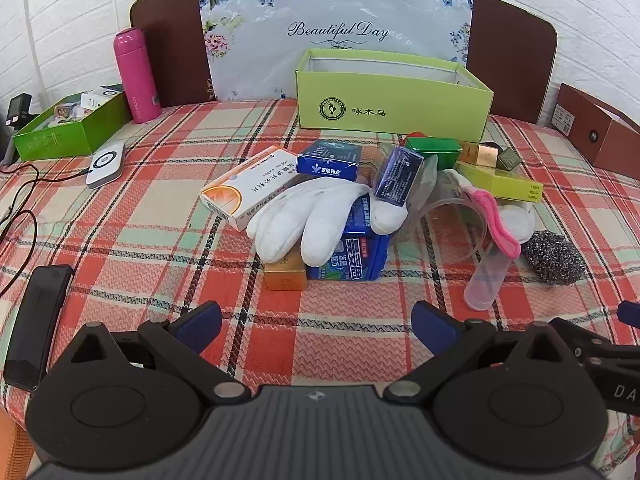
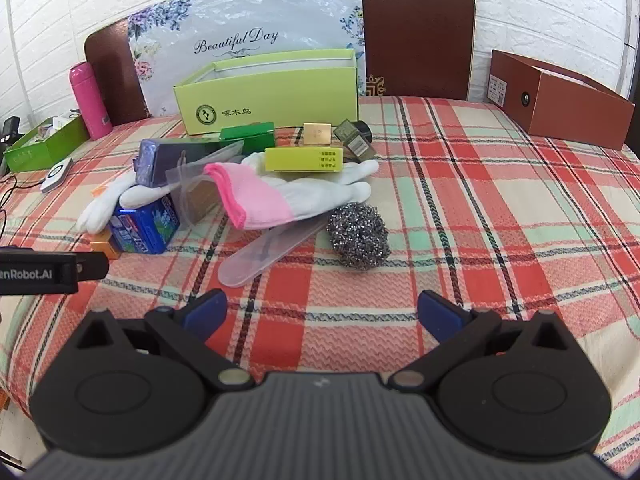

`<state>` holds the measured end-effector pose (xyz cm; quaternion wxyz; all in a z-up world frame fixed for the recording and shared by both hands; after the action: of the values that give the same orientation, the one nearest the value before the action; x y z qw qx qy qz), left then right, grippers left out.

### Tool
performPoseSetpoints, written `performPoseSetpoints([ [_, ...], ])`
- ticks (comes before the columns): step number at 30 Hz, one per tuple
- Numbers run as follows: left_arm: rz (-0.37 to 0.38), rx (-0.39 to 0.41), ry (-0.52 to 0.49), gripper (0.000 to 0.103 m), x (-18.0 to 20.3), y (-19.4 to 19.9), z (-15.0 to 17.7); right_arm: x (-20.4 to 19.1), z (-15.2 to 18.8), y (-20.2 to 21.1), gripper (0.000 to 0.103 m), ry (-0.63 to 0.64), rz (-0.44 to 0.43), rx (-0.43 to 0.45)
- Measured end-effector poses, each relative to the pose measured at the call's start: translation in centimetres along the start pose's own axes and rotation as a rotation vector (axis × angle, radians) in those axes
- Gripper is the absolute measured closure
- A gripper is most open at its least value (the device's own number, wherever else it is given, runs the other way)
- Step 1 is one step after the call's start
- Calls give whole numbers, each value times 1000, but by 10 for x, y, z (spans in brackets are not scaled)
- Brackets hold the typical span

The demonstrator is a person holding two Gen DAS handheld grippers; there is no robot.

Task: Organize objects
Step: 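Move both tools toward the pile of items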

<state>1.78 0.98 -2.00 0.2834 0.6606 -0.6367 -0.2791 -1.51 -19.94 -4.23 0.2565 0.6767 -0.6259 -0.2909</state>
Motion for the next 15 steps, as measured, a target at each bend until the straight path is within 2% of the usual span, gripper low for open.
performPoseSetpoints([
  [15, 19, -23, 12, 0, -3, -10, -1, 2, 2, -13, 0, -17, 4, -26],
])
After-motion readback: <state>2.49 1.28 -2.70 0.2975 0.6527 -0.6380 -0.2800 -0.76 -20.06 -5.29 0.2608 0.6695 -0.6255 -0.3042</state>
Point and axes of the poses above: each gripper's, at about its wrist camera, not at the fingertips, and y roughly against the way its jaws point, x to its right, z to its underside, the point moved 2 cm from there along -y, roughly the way its jaws point, and after that the axes turned 2 degrees about -x, right-handed, at the moved point
